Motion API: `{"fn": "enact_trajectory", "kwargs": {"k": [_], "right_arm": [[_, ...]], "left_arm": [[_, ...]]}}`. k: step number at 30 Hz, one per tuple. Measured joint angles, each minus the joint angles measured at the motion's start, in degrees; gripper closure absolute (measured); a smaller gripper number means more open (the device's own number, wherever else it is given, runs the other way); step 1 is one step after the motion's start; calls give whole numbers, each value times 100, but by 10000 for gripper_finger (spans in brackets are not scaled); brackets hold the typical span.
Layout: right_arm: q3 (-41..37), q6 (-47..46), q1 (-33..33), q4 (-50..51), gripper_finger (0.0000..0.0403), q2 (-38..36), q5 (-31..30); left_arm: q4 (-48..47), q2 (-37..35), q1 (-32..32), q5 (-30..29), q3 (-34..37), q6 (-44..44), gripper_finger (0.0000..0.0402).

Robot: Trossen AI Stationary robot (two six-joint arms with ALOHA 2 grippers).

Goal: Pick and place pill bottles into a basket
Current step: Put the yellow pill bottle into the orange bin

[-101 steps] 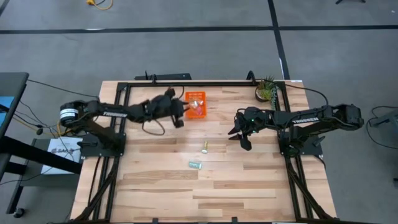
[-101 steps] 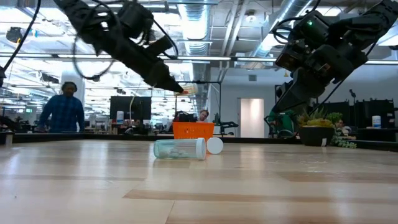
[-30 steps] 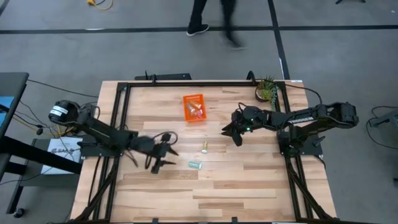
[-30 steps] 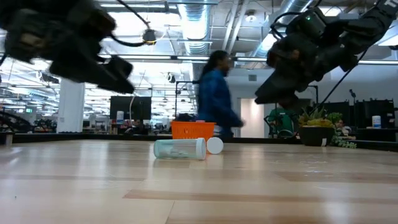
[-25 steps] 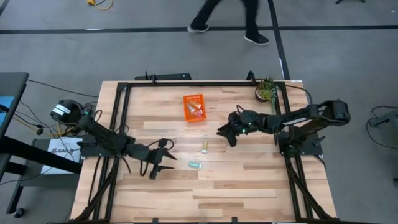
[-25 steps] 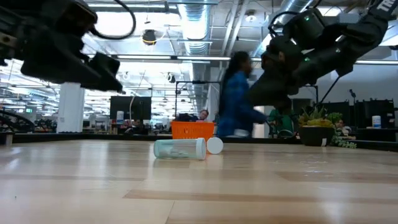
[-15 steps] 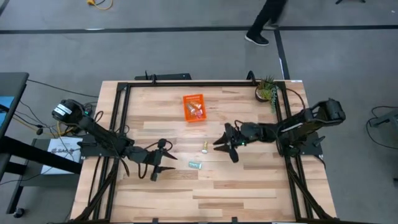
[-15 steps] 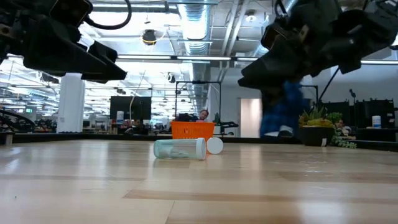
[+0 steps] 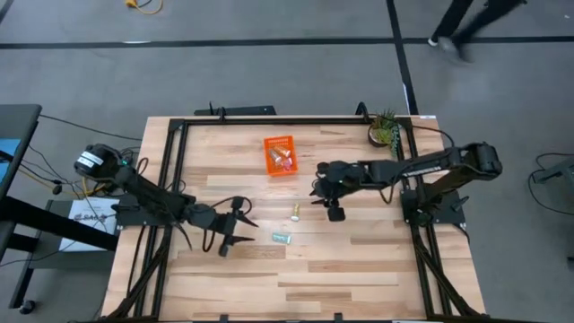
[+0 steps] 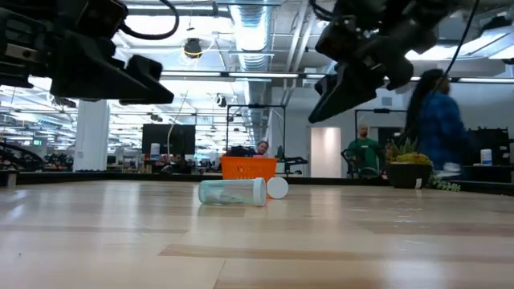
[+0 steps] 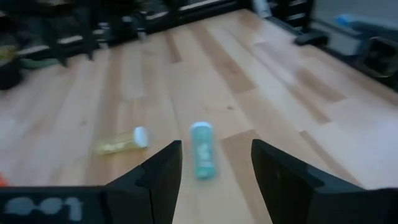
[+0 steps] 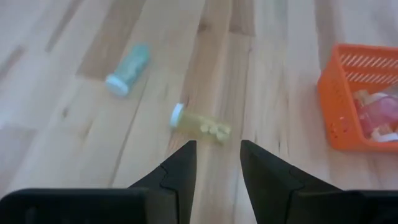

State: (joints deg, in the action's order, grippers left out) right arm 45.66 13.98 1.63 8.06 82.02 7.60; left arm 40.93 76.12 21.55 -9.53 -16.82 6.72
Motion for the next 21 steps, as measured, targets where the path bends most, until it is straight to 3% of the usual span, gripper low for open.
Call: {"fn": "enact_trajectory", "kwargs": {"k": [4,8,13,18,21], "right_arm": [[383,354,-37,593,285,-15,1],[487,741,-125,726,285,-16,-3],[492,1264,-244,597,285,253,-156],[564,1648,-356,449,285,787,-1073],[902,1687,-386,659,285,1124,-1289]], "left_arm": [[-91,0,-531,1276,0,22,218],[-244,0,-1000,2039,-2,249,218],[-264,0,-1291,2381,-2,404,218],[-220,0,-1356,2375,-2,407,218],[-200,0,-1352,2381,-2,404,218]]}}
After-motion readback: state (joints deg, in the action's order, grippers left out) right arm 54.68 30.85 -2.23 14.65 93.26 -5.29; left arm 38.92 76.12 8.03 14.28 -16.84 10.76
